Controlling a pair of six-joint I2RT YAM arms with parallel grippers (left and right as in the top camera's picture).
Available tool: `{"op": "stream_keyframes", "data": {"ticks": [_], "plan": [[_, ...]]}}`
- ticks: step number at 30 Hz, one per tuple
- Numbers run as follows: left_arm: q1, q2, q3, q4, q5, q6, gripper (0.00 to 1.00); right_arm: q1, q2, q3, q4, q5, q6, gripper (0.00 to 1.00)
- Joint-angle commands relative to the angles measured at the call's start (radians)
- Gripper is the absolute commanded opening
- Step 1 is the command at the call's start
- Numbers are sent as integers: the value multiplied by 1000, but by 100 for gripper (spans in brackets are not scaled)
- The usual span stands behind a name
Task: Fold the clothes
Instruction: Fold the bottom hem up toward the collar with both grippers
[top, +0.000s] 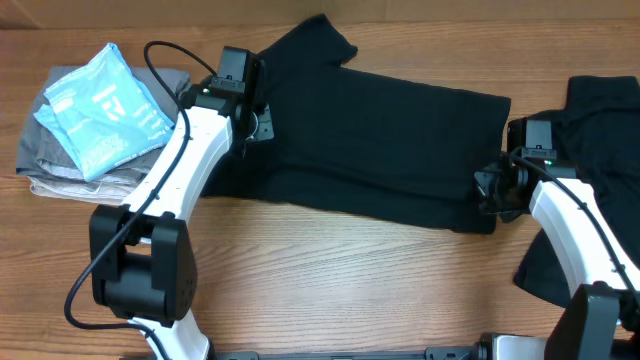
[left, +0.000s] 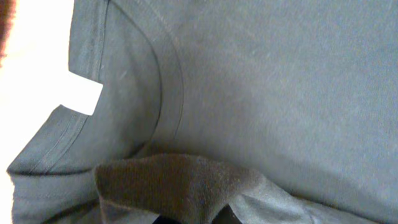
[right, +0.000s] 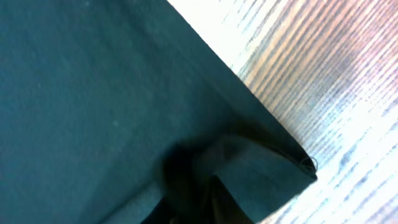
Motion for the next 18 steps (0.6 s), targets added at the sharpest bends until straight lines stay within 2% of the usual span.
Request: {"op": "stream_keyframes", "data": {"ticks": [1, 3, 5, 6, 7, 8, 9, 11, 13, 16, 18], "plan": [[-6, 31, 21, 26, -20, 18, 8, -8, 33, -5, 29, 20, 3, 24], [-6, 55, 21, 53, -20, 18, 11, -8, 59, -5, 68, 20, 3, 30], [-5, 77, 21, 85, -23, 18, 19, -8, 76, -5, 113, 20, 1, 43], [-4, 87, 21, 106, -20, 18, 26, -8, 83, -5, 140, 21, -3, 49], [0, 97, 21, 145, -16, 18, 39, -8, 87, -5, 195, 19, -51, 61], [8, 95, 32, 165, -16, 19, 53, -9, 86, -2, 244, 18, -114, 81], [22, 95, 70, 156, -8, 27, 63, -13, 85, 23, 255, 8, -189, 93], [37, 94, 134, 114, 17, 64, 75, -18, 85, 66, 234, -28, -258, 100], [48, 93, 211, 39, 17, 82, 79, -22, 85, 121, 191, -89, -320, 100], [60, 92, 314, -87, 14, 89, 79, -23, 85, 203, 96, -159, -377, 100], [66, 88, 369, -189, 14, 87, 72, -23, 85, 261, -8, -172, -380, 100]]}}
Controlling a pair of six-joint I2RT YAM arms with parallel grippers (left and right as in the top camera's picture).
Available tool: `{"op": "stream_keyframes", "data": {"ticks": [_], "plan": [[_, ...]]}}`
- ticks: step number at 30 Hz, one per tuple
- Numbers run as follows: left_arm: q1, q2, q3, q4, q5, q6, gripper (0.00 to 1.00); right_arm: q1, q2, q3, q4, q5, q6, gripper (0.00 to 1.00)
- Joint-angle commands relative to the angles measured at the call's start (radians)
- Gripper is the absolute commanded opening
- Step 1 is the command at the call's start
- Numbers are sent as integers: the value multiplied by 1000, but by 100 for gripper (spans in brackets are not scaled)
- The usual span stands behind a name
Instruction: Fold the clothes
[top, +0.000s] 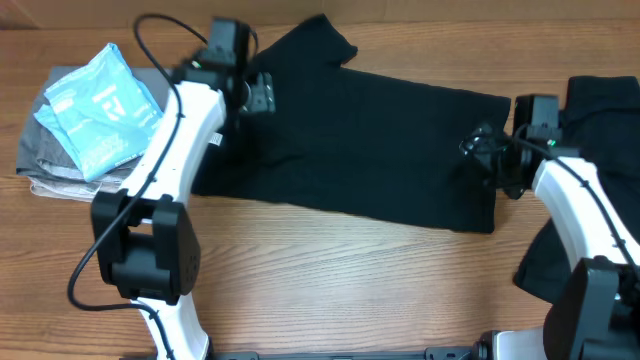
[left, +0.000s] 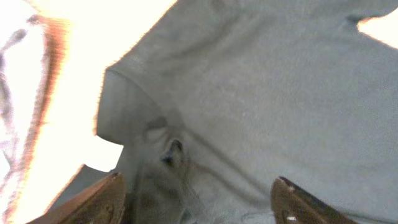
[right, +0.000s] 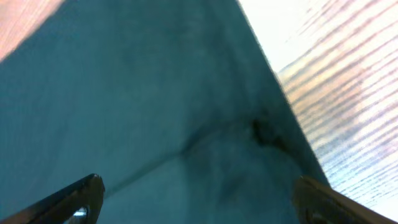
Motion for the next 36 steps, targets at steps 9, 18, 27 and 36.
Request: {"op": "stream_keyframes", "data": {"ticks": [9, 18, 27, 36], "plan": [[13, -9, -8, -373, 60, -15, 4, -1, -3, 97, -384, -76, -92, 38], [-9, -8, -187, -377, 97, -15, 4, -1, 0, -44, -265, -77, -92, 12], [-11, -8, -296, -201, 109, -15, 4, -1, 54, -177, -35, -105, -88, 11], [-6, -8, -376, 14, -82, -15, 5, -1, 115, -202, 5, -92, -88, 11]]}}
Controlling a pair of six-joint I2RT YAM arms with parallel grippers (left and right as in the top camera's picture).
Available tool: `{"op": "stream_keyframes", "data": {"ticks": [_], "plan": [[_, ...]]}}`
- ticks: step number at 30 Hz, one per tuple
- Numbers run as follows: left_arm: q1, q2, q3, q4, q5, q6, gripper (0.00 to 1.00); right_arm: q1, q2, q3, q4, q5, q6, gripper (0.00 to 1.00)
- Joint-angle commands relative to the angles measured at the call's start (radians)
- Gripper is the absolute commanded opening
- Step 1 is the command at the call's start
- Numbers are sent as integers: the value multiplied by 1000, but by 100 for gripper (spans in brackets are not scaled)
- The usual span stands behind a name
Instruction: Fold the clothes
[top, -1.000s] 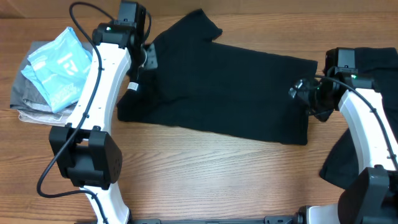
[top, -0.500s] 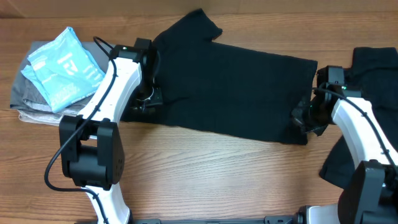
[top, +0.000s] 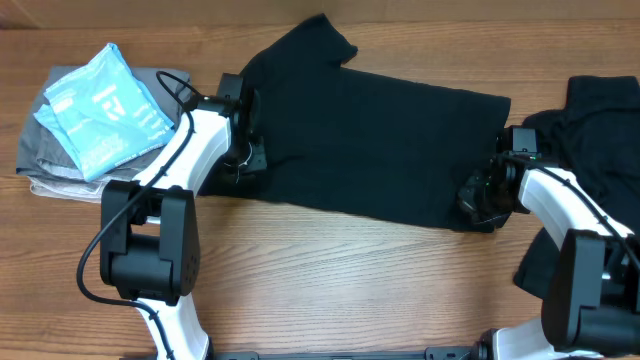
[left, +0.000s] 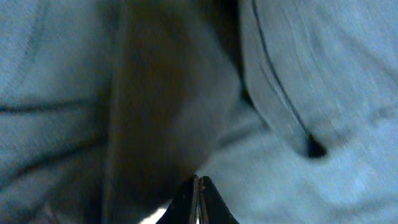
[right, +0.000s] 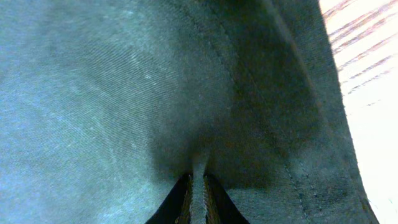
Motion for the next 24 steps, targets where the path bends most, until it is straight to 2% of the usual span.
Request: {"op": "stream_keyframes", "data": {"ticks": [1, 8, 12, 15, 20, 24], "plan": [[2, -5, -16, 41, -167, -7, 4, -1, 25, -7, 5, 7, -3, 11], [22, -5, -18, 135, -419, -7, 5, -1, 26, -7, -6, 21, -3, 11], [48, -5, -18, 176, -422, -6, 11, -1, 26, -7, -30, 60, -3, 11], [65, -5, -10, 193, -407, 0, 6, -1, 26, -7, -34, 67, -3, 12], [58, -16, 144, 53, -402, 16, 4, -1, 26, -7, -31, 71, -3, 16], [22, -16, 313, -107, -316, 25, 4, -1, 26, -7, -30, 70, -3, 17]]}}
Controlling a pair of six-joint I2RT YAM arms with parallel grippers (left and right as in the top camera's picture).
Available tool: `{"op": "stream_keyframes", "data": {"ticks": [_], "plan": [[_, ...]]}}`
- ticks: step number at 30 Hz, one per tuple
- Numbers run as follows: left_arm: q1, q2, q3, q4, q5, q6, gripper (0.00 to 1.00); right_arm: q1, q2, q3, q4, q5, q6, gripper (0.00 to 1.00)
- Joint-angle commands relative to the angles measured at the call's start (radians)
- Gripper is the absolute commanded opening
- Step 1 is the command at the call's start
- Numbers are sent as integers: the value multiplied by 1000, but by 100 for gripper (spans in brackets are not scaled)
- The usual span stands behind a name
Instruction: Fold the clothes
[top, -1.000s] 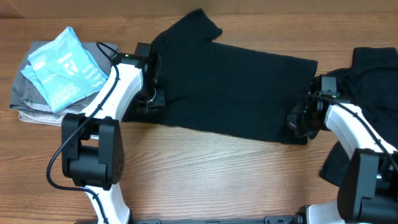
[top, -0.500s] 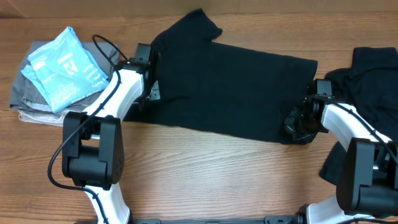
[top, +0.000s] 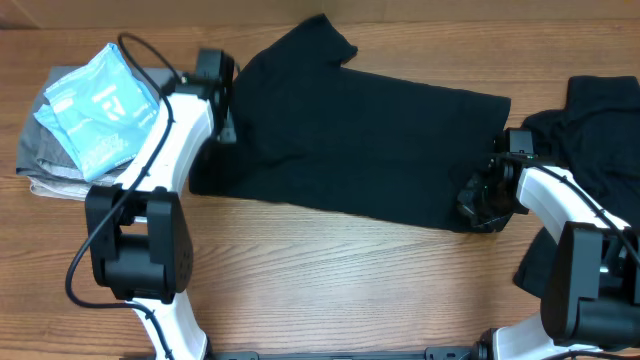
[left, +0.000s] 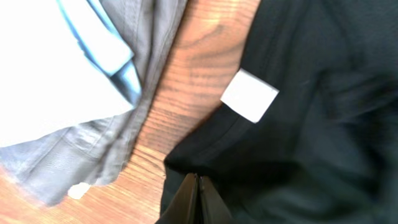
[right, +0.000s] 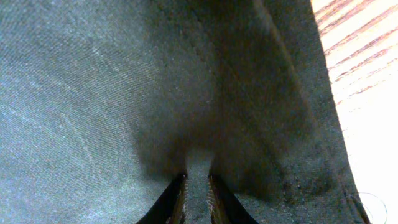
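Note:
A black T-shirt lies folded lengthwise across the middle of the table, one sleeve pointing to the far edge. My left gripper is at its left end near the collar, shut with its tips on the shirt's hem just below the white label. My right gripper is at the shirt's near right corner. It is shut on a pinched ridge of black fabric that stands between its fingers.
At the left end of the table, a light blue folded garment lies on top of folded grey clothes. A crumpled black garment sits at the right edge. Bare wooden table runs along the front.
My left gripper has moved from the shirt's lower left edge up toward the collar end, and its camera now sees the label and the grey pile. The right gripper still pinches the near right corner.
At first both grippers were shut on bunched fabric, left near the collar and right at the near right corner. Then both were open above the flat shirt. Later both were shut low on fabric again, and the left one now sits further up the left end.

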Motion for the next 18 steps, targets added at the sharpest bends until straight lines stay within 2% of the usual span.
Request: {"op": "stream_keyframes", "data": {"ticks": [1, 6, 13, 18], "plan": [[-48, -16, 163, -85, 103, 34, 4, -1, 3, -6, -2, 40, -3, 17], [-122, -9, 151, -118, 264, 87, 4, -1, 3, -6, -2, 40, -3, 17], [-247, 19, -4, -91, 304, 146, 4, -1, 3, -6, -2, 40, -3, 17], [-300, 55, -72, -71, 279, 153, 4, -1, 3, -6, 2, 40, -3, 17]]}}
